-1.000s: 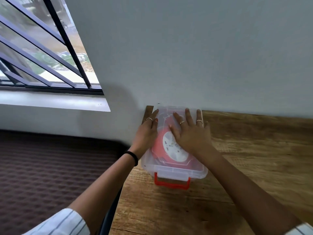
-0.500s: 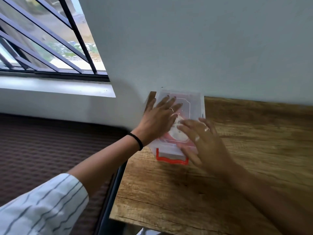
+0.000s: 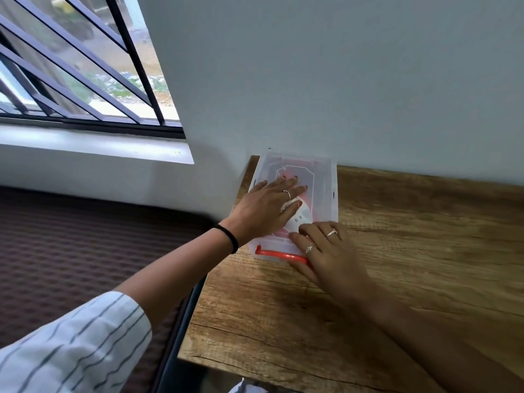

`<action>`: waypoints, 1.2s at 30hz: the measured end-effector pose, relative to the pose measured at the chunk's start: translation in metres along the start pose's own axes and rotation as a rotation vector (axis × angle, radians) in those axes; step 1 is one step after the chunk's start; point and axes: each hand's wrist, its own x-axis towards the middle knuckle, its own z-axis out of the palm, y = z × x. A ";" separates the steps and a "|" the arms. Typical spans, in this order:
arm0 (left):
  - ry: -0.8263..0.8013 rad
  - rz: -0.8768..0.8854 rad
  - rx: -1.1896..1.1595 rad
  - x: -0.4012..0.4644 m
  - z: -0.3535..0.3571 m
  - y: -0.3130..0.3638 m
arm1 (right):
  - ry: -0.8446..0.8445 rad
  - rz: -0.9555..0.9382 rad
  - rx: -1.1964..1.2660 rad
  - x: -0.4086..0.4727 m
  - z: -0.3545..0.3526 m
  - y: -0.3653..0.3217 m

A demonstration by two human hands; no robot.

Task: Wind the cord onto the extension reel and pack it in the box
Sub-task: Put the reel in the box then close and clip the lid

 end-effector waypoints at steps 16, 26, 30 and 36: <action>0.026 -0.007 -0.043 -0.002 0.002 -0.001 | -0.068 0.085 0.203 0.015 -0.007 -0.001; 0.030 -0.005 -0.058 -0.002 0.000 0.000 | 0.004 -0.185 0.016 0.013 0.001 -0.004; 0.031 -0.021 -0.065 -0.004 0.001 0.004 | 0.014 -0.019 0.082 0.019 -0.001 -0.008; 0.025 -0.024 -0.083 -0.003 0.001 0.001 | -0.061 0.105 0.248 0.032 -0.014 -0.008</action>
